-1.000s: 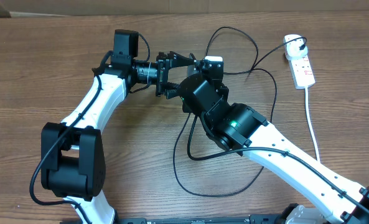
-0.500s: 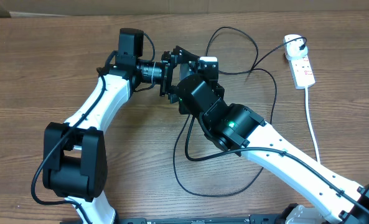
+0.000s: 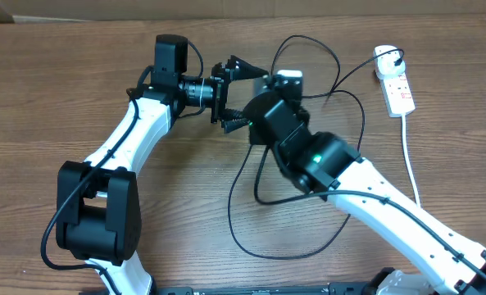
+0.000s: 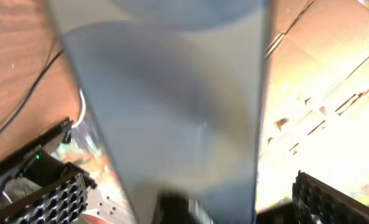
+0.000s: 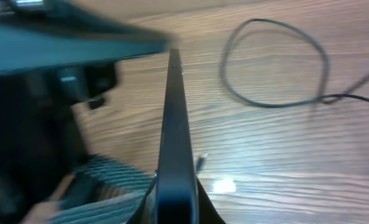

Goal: Plug charger to phone and switch on socket

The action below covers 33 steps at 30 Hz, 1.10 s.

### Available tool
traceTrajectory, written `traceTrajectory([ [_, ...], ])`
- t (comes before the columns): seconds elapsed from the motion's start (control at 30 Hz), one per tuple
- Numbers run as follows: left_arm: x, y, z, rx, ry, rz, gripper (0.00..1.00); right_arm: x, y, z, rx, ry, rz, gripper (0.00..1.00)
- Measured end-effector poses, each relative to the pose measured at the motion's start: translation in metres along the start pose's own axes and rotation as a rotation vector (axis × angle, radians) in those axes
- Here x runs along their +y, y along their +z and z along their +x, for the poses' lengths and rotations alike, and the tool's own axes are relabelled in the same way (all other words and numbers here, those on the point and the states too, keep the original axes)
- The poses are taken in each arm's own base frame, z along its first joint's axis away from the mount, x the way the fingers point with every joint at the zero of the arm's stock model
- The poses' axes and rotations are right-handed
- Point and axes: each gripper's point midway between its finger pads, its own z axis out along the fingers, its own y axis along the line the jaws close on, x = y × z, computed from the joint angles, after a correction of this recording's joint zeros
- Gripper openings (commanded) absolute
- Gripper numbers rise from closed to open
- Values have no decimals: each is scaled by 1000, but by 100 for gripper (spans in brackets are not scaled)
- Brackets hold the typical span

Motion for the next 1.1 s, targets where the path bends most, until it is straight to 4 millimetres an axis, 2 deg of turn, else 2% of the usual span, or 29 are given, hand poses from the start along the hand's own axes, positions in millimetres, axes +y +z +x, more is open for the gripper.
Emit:
traceTrajectory([
  [0.03, -2, -2, -2, -8, 12, 4, 100, -11, 3, -3, 3, 12, 28, 4],
  [0.13, -5, -8, -8, -38, 28, 14, 100, -27, 8, -7, 6, 29, 68, 4],
  [0.27, -7, -19, -20, -95, 40, 25, 100, -30, 7, -10, -2, 41, 74, 4],
  [0.47, -7, -25, -32, -162, 120, 18, 100, -33, -12, -25, -32, 153, 19, 4],
  [0.63, -13, -26, -35, -185, 265, 18, 97, -59, -27, -50, -26, 345, -64, 4],
  [0.8, -38, -28, -32, -191, 501, 60, 93, -98, -26, -70, 38, 600, -158, 4],
  [0.87, -52, -29, -28, -194, 614, 87, 93, -104, -23, -70, 80, 675, -192, 4],
  [0.97, -71, -30, -20, -195, 748, 124, 93, -104, -16, -74, 137, 771, -274, 4],
  [1.1, -81, -31, -15, -202, 768, 147, 92, -88, -6, -87, 188, 860, -412, 4],
])
